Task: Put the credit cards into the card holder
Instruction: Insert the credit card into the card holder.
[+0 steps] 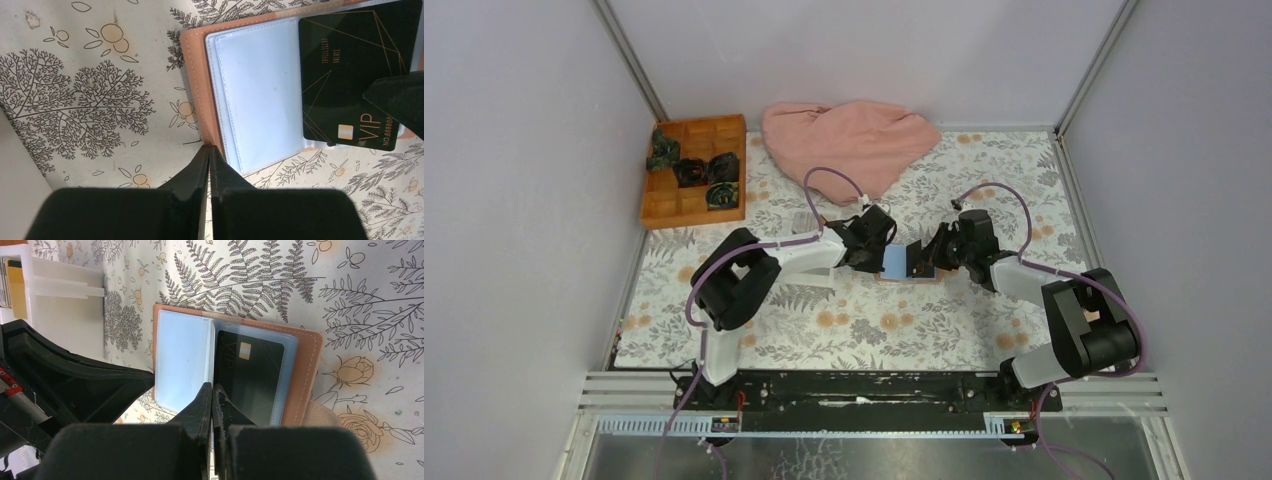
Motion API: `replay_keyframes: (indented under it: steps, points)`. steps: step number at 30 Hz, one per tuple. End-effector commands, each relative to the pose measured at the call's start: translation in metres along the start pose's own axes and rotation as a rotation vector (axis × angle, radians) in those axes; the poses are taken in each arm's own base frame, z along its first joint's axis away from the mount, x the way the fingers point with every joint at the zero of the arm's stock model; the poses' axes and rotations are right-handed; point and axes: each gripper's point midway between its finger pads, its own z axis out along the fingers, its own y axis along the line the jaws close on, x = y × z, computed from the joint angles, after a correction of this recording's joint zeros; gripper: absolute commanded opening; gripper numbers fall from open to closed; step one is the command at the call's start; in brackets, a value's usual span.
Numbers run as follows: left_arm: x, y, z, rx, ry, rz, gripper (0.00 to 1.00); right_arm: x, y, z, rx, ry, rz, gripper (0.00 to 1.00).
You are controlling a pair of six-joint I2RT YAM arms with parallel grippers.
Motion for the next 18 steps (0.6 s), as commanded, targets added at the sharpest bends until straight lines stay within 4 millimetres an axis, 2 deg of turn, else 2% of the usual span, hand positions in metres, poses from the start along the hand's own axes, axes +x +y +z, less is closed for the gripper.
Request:
replay_keyframes:
  steps: [1,18]
  points:
    - [0.012,0.002,0.009,-0.026,0.024,0.022,0.06,0.009,-0.004,0.001,0.001,0.026,0.012,0.0]
    - [0.024,-0.011,0.011,-0.027,0.04,0.05,0.02,0.019,-0.009,0.0,0.008,0.045,0.036,0.0]
